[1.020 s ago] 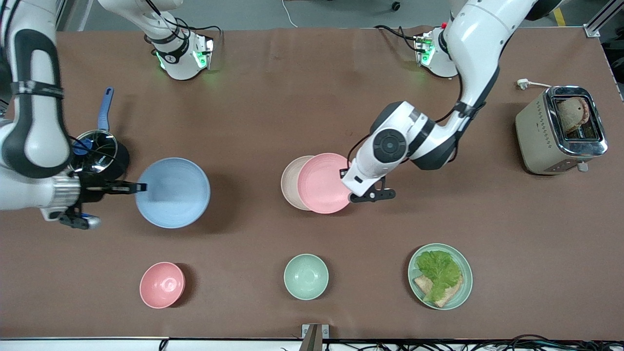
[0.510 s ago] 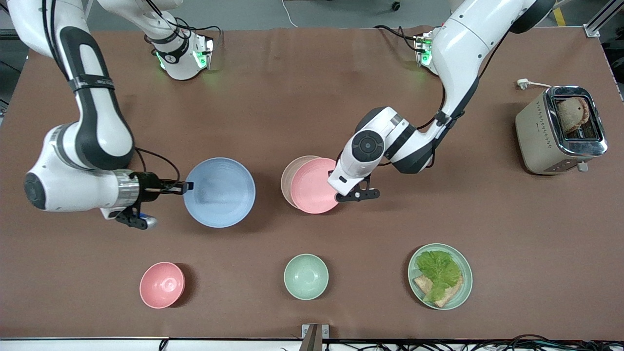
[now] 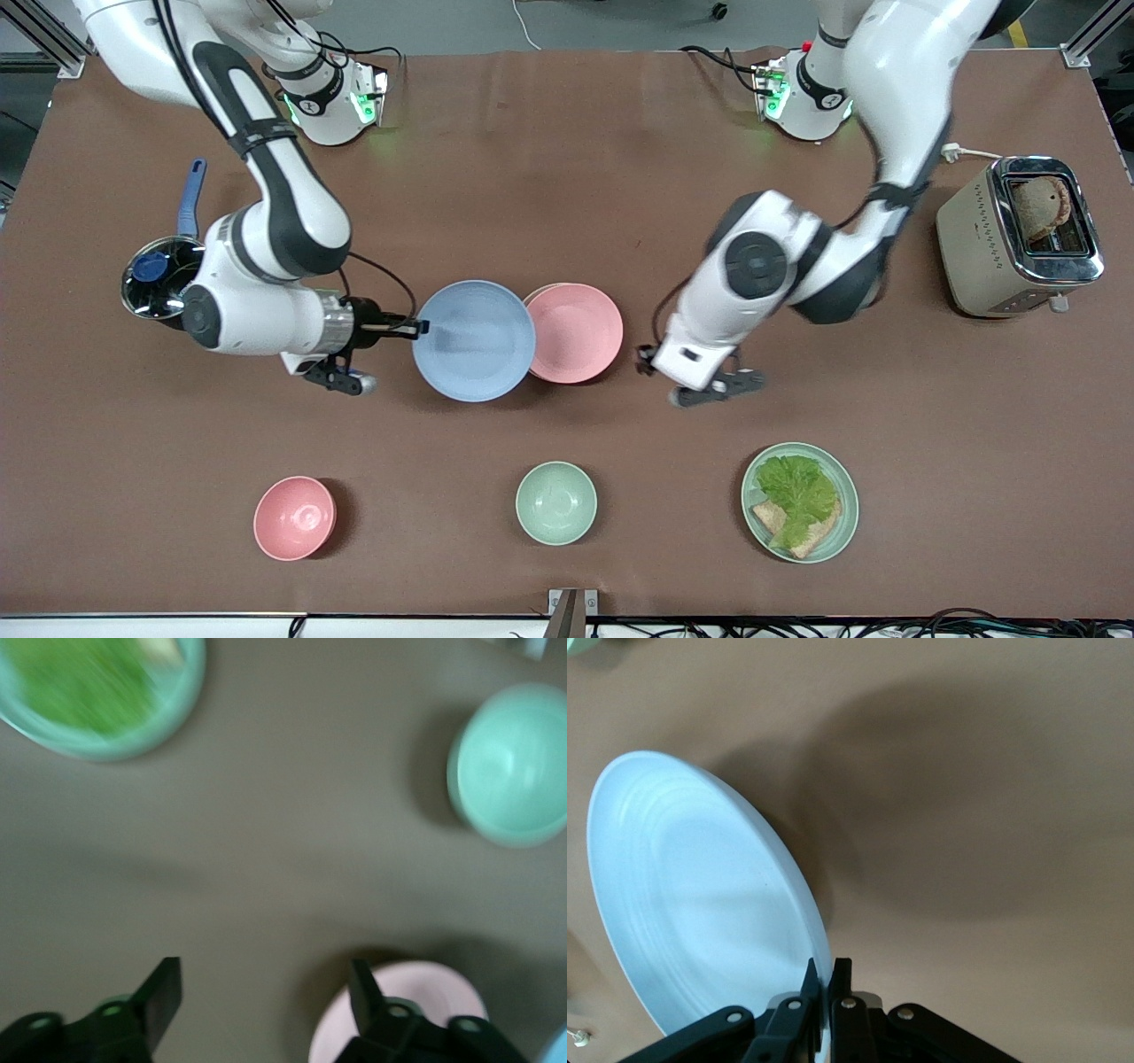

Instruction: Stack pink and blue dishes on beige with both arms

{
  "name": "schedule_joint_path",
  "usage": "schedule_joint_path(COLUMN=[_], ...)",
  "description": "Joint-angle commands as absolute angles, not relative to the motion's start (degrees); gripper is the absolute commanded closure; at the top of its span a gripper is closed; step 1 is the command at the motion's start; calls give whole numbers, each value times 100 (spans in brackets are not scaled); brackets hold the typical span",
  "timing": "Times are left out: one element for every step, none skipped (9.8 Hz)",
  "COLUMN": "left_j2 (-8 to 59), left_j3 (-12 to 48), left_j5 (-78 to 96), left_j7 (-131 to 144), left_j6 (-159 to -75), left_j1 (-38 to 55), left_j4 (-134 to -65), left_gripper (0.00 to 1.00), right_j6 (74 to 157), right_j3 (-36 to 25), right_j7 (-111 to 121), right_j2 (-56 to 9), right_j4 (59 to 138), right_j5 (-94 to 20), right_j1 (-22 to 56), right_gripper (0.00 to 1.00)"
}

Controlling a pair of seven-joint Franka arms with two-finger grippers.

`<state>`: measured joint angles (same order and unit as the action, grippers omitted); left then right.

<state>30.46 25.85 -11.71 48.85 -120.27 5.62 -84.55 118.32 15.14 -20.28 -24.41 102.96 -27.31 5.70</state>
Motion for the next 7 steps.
schedule_joint_path(left_j2=[2446,2165,1892,1663,1444,1311,1223], left_j3=[2654,2628,2645,2646,2637,2663,2654], left_j5=[-1248,-1196,-1187,-1195,-1239,-1170,-1152], left_j7=[4215,3505,3176,3138,3077,2711,2229], left_j6=[-11569,-11332,-10972,-10490,-9894,-9548,-9223], left_j1=[-198,-385,-622,-650,-642,-659,-711], left_j4=[-8640,-8579,-8569,-8491,-8281,-8079,-7955], left_gripper=[0,0,0,0,0,0,0], right_j6=[12433,12906,13407,13882,14339,14718,14870], right_j3=[2002,2100,2292,2451,2557,2566,2584], right_j7=[-2460,-2452,-2487,-2557,-2566,-2575,-2575], right_j2=[-2224,-2232,-2259,-2372,-2512,-2696,-2759], right_j4=[10660,10896,11090,11309,11407,11487,11487], right_j5=[-2672,-2672,-2672,-2672,-2681,-2681,-2681], right_j1=[536,614,685,694,747,825,904], right_gripper=[99,99,99,99,99,98,98])
